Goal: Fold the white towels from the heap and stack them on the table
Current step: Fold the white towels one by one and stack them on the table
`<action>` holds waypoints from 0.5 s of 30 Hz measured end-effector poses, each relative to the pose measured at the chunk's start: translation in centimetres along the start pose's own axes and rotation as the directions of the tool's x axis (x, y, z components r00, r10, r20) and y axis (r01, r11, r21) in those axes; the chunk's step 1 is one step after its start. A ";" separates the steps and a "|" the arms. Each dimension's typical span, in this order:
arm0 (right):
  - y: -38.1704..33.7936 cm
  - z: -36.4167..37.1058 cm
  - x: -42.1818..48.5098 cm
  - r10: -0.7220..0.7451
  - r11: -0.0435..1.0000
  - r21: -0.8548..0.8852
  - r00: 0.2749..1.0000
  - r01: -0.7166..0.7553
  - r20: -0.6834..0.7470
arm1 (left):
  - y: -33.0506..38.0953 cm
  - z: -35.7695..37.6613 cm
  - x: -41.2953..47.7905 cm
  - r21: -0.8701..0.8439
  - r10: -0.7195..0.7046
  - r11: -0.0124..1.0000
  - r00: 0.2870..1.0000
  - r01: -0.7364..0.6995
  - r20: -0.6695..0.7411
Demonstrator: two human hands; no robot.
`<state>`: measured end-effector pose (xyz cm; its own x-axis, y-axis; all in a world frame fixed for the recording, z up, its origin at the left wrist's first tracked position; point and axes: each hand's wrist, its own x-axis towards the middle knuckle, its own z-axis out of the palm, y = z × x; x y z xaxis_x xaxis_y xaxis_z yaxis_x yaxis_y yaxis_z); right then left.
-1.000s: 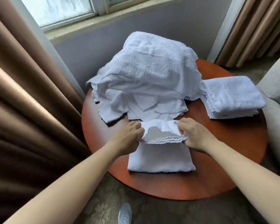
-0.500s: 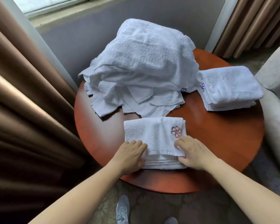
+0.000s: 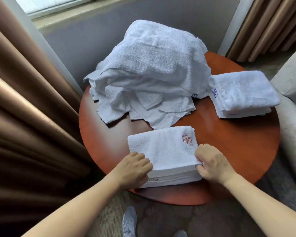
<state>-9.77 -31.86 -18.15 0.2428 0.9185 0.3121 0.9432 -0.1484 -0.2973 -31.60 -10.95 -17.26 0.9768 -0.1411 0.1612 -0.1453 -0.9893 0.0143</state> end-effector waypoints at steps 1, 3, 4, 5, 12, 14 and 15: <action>0.2 0.3 -0.4 -0.018 1.000 -0.011 0.998 0.019 0.053 | 0.4 0.5 -0.2 -0.007 0.024 1.000 0.999 -0.024 0.026; 0.3 1.0 -1.3 -0.051 0.998 -0.015 0.987 0.054 0.151 | 1.0 1.5 -0.8 -0.046 0.045 0.998 0.994 -0.041 0.100; 0.2 1.3 -1.8 -0.057 0.998 -0.004 0.981 0.059 0.186 | 1.3 2.0 -1.2 -0.065 0.043 0.997 0.991 -0.035 0.129; 0.2 1.5 -2.2 -0.058 0.998 0.007 0.976 0.058 0.210 | 1.5 2.5 -1.5 -0.064 0.030 0.998 0.988 -0.021 0.148; 0.7 2.4 -2.3 -0.037 0.998 -0.042 0.979 0.047 0.202 | 2.4 3.7 -0.8 -0.051 -0.076 0.996 0.996 0.078 0.055; 0.4 2.8 -1.9 0.033 0.999 -0.030 0.990 -0.029 0.136 | 2.3 4.0 -0.2 -0.053 -0.119 0.991 0.993 0.119 0.006; 0.2 3.0 -1.8 0.056 0.998 -0.016 0.993 -0.055 0.105 | 2.3 4.1 0.2 -0.054 -0.135 0.990 0.991 0.134 -0.024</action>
<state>-10.68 -32.43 -21.47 0.2704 0.9420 0.1988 0.9319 -0.2042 -0.2999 -31.12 -13.42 -21.28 0.9835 -0.0053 0.1811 -0.0218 -0.9958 0.0892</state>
